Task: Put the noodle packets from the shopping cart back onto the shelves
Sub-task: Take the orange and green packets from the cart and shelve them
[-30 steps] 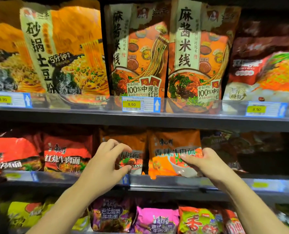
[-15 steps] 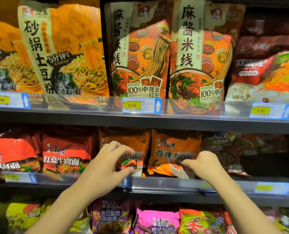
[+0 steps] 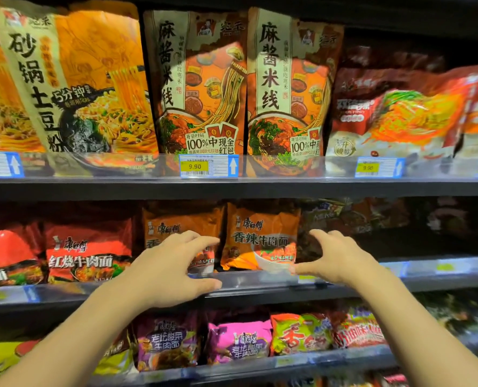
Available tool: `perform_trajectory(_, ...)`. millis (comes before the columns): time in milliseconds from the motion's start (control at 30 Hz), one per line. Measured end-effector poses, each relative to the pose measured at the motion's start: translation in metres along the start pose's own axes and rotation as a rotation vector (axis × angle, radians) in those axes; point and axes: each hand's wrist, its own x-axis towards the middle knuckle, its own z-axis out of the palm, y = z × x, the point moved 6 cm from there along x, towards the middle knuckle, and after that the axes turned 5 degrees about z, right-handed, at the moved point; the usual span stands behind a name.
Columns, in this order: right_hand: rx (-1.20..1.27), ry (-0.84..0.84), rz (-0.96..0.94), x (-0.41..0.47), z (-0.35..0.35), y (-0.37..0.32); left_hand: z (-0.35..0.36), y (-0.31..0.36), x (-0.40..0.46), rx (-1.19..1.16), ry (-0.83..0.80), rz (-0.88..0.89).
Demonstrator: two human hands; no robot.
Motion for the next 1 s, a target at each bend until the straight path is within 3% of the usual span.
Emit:
perform_trajectory(633,0.038,0.043,0.295,-0.105,-0.021,0.169,0.055,0.16,0.053,-0.032,-0.156,0.251)
perform_trajectory(1000,0.095,0.085,0.428,-0.148,-0.061,0.365,0.095,0.368,0.137,-0.029,-0.225,0.451)
